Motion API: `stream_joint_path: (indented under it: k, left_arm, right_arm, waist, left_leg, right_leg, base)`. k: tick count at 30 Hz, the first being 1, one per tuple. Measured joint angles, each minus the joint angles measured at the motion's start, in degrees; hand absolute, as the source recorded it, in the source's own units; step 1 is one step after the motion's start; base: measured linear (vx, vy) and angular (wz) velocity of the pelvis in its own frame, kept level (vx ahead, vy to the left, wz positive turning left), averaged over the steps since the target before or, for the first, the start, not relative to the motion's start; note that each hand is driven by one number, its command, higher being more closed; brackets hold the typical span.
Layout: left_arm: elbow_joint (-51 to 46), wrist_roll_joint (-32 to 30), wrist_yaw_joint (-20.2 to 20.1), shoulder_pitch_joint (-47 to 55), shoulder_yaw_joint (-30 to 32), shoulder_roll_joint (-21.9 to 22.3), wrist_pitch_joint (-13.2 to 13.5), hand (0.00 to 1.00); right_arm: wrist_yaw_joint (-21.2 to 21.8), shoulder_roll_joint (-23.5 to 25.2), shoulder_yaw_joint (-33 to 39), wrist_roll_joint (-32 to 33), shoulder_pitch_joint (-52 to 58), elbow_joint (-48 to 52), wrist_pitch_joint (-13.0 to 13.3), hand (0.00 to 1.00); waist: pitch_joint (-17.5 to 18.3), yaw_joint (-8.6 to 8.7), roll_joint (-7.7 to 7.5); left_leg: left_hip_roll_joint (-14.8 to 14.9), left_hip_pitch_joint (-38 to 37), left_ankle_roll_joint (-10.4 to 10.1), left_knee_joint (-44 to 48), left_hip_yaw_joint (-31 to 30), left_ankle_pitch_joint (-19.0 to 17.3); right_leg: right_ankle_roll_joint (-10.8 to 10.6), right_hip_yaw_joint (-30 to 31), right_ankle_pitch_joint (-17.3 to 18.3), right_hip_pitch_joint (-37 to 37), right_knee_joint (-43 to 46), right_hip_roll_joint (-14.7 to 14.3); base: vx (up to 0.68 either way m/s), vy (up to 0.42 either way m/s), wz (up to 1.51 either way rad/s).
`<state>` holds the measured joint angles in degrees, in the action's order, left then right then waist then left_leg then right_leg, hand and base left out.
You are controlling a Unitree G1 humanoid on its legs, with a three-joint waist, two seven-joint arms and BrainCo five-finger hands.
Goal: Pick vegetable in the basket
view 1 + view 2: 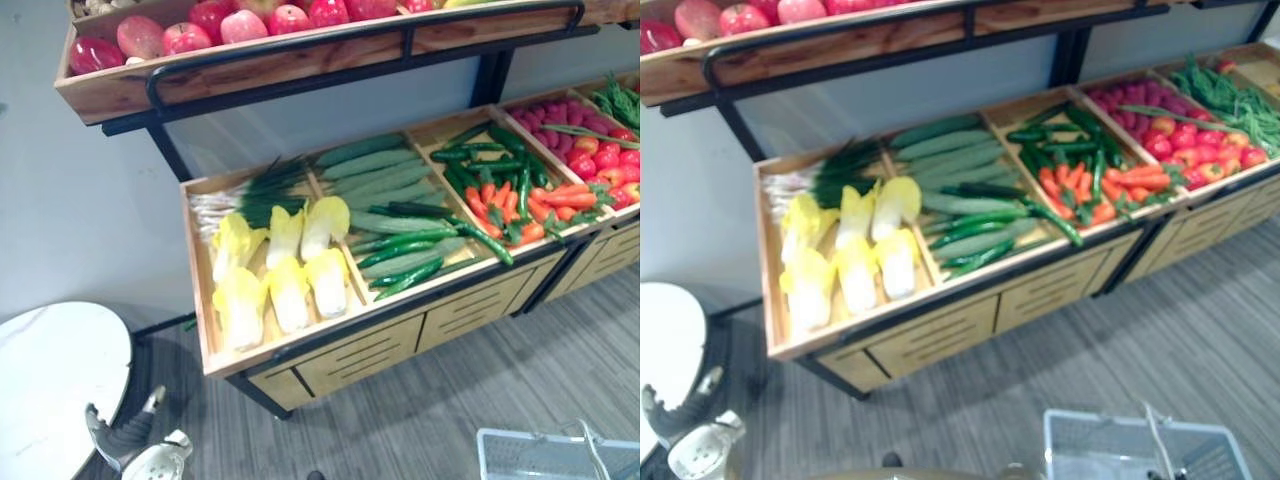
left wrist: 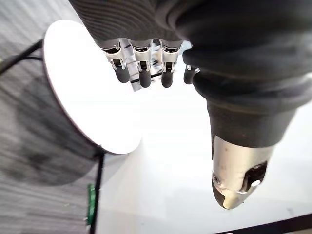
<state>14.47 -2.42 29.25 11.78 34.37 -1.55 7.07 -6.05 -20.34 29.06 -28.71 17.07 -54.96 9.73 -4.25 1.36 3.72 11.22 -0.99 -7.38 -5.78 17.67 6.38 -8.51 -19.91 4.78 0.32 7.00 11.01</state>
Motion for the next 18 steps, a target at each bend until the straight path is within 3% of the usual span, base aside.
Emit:
stream_joint_path:
  k: [8,18]
  left_arm:
    - [-4.89,-4.41,1.97,-0.53,-3.25,1.45,-0.11,0.0]
    - [-0.01,-4.61,3.33,-5.63,-7.67,-0.55,-0.26,0.0]
  right_arm:
    - [-0.41,1.43,-0.72,0.0,-0.8,-0.03,-0.53,1.0]
    - [-0.95,1.35,-8.03,-0.55,-4.27,-0.01,-0.46,1.0]
  waist:
    - [0.77,0.15,-1.05]
    - [0.97,0.35,-1.95]
  left_leg:
    - [0.08,-0.17,0.32,0.05,0.35,0.24]
    - [0.93,-1.53,-0.18,0.08,3.41,-0.62]
  right_leg:
    - [-0.31,0.54,-0.24,0.01,-0.34,-0.23]
    - [0.12,3.48,-0.91,-0.3,-1.76,-1.49]
  base:
    - [0.04,0.003,-0.03]
    - [0.04,0.005,-0.16]
